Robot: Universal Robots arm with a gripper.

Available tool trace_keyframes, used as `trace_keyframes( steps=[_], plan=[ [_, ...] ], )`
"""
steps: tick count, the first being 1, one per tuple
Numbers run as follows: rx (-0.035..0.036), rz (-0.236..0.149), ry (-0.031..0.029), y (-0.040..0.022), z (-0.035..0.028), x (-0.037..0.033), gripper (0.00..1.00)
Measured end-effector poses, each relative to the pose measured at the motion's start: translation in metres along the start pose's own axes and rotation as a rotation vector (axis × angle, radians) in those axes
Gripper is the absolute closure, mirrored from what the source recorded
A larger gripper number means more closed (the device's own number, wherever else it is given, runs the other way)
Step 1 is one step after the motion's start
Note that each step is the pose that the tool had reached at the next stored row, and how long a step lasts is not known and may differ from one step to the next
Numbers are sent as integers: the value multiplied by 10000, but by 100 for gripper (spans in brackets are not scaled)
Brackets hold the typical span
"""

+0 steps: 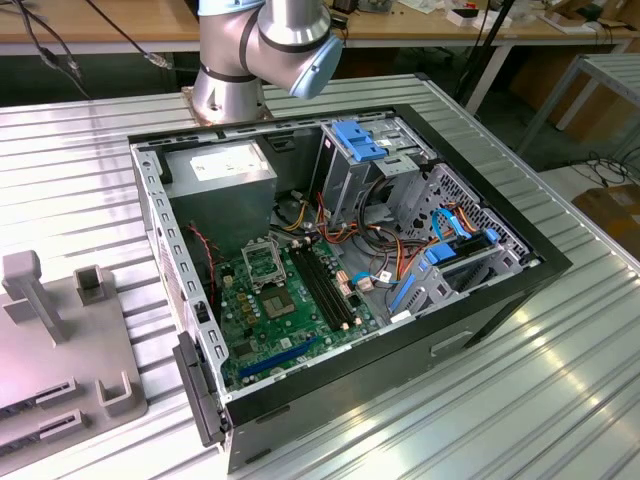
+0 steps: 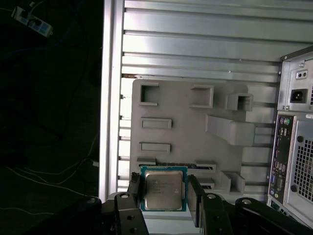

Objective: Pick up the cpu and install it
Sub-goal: 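Pick up the cpu and move it towards the insertion slot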

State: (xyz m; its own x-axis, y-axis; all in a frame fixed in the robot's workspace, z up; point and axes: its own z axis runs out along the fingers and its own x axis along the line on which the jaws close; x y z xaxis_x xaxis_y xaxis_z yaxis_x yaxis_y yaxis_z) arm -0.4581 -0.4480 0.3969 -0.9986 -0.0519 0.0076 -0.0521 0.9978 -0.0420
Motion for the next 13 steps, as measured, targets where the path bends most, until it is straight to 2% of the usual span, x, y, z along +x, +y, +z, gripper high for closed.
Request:
trace_keyframes(
  steps=[13],
  plan=[
    [0,-1,0,-1,0,-16,53]
  ],
)
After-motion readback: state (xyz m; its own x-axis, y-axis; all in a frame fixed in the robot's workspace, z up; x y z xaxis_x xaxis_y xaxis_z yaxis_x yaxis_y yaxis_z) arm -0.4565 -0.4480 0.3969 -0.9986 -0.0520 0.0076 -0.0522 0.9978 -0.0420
